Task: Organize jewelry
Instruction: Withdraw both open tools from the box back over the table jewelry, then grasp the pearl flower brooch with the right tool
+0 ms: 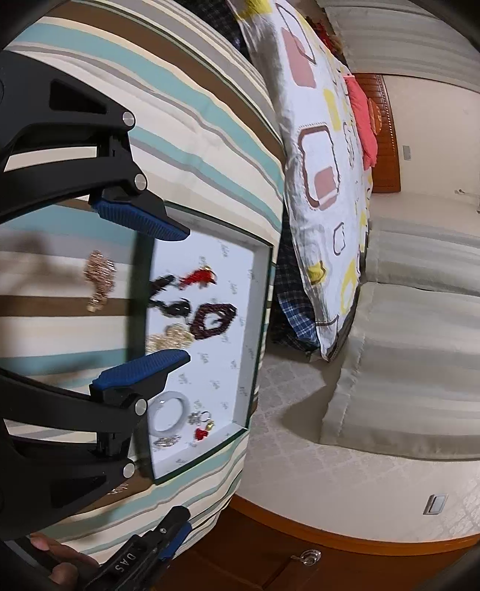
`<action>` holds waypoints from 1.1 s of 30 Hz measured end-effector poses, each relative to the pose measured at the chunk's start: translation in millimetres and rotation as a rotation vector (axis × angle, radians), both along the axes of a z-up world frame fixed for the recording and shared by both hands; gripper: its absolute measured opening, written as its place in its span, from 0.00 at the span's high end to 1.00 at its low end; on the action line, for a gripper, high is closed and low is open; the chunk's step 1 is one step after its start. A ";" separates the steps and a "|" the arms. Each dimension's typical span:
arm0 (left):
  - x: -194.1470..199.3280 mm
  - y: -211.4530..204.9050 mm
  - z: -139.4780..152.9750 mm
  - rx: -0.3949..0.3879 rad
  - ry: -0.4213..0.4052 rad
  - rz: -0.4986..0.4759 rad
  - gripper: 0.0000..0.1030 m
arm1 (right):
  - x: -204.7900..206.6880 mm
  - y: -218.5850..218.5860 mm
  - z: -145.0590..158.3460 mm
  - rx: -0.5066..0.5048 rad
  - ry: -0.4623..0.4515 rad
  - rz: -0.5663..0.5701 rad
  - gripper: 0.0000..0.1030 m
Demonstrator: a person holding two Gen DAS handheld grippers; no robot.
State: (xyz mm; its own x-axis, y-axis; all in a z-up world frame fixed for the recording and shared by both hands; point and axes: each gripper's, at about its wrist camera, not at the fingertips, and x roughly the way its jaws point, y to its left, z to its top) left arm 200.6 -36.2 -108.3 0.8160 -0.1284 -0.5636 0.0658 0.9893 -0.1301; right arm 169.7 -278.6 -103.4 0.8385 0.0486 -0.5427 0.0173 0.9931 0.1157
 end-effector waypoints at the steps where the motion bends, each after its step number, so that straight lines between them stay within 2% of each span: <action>1: -5.6 2.2 -1.3 0.000 -0.003 0.004 0.42 | -5.9 -0.1 -2.3 -0.001 -0.003 -0.003 0.61; 4: -17.2 8.5 -6.6 0.010 -0.004 0.016 0.42 | -18.6 0.5 -9.3 -0.013 0.002 -0.009 0.61; 10: -28.2 18.1 -23.4 0.019 0.047 0.030 0.42 | -27.2 -3.0 -27.7 -0.010 0.060 -0.013 0.61; 13: -32.0 20.0 -30.7 0.032 0.068 0.030 0.42 | -24.4 -3.7 -36.3 -0.010 0.096 -0.017 0.61; 15: -32.9 21.1 -34.8 0.033 0.080 0.033 0.42 | -20.6 -5.8 -41.0 -0.003 0.122 -0.025 0.51; 21: -31.5 23.6 -38.4 0.032 0.090 0.039 0.42 | -13.6 -10.4 -52.4 -0.005 0.183 -0.049 0.46; 33: -27.3 25.7 -46.1 0.029 0.116 0.044 0.42 | 0.5 -15.6 -68.9 0.011 0.300 -0.052 0.45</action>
State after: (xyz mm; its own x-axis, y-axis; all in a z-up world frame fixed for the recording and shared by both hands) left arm 173.4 -10.5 -154.4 0.7495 -0.0763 -0.6576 0.0088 0.9944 -0.1054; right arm 170.3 -294.2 -172.3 0.6422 0.0172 -0.7663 0.1027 0.9888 0.1082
